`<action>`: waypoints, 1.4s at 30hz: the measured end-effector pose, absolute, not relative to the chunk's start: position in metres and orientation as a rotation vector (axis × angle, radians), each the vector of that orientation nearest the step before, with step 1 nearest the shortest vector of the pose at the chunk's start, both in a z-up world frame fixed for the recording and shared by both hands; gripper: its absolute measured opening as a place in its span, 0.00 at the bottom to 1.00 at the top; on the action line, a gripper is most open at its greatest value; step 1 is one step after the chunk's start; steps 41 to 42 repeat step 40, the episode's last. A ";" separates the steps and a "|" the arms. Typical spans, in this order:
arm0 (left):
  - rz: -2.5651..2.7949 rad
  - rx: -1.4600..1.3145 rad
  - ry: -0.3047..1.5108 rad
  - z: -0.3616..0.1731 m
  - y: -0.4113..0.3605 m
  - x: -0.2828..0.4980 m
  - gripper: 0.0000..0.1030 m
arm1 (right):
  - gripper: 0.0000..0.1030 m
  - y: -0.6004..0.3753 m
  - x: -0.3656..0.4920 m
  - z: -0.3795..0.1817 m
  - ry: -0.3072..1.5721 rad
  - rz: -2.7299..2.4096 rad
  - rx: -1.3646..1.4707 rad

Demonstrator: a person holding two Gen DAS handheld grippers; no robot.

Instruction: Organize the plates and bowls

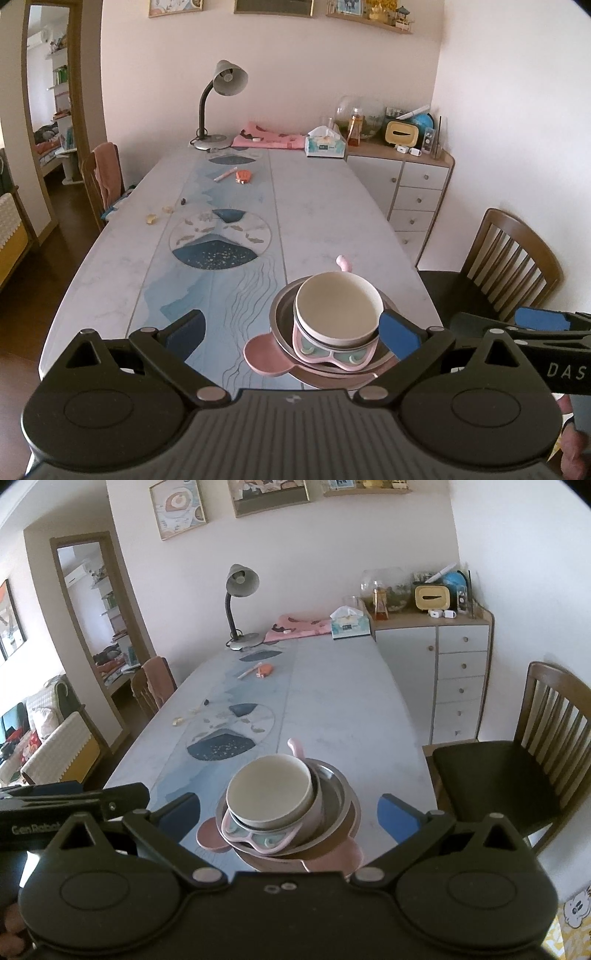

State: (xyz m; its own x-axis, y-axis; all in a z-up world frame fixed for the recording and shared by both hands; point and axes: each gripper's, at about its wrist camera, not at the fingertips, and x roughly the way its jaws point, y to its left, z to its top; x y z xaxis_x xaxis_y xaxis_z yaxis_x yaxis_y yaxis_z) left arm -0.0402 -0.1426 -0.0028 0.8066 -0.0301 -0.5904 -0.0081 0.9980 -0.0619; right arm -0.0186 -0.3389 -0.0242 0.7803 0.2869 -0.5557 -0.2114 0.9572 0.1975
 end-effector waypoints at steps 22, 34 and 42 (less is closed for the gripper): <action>0.022 -0.066 0.620 0.000 -0.146 -0.051 0.98 | 1.00 -0.340 -0.018 -0.026 0.628 0.272 0.132; 0.021 -0.076 0.617 0.001 -0.147 -0.054 0.98 | 1.00 -0.343 -0.020 -0.023 0.634 0.281 0.153; 0.026 -0.083 0.624 0.000 -0.145 -0.054 0.98 | 1.00 -0.340 -0.020 -0.021 0.632 0.284 0.151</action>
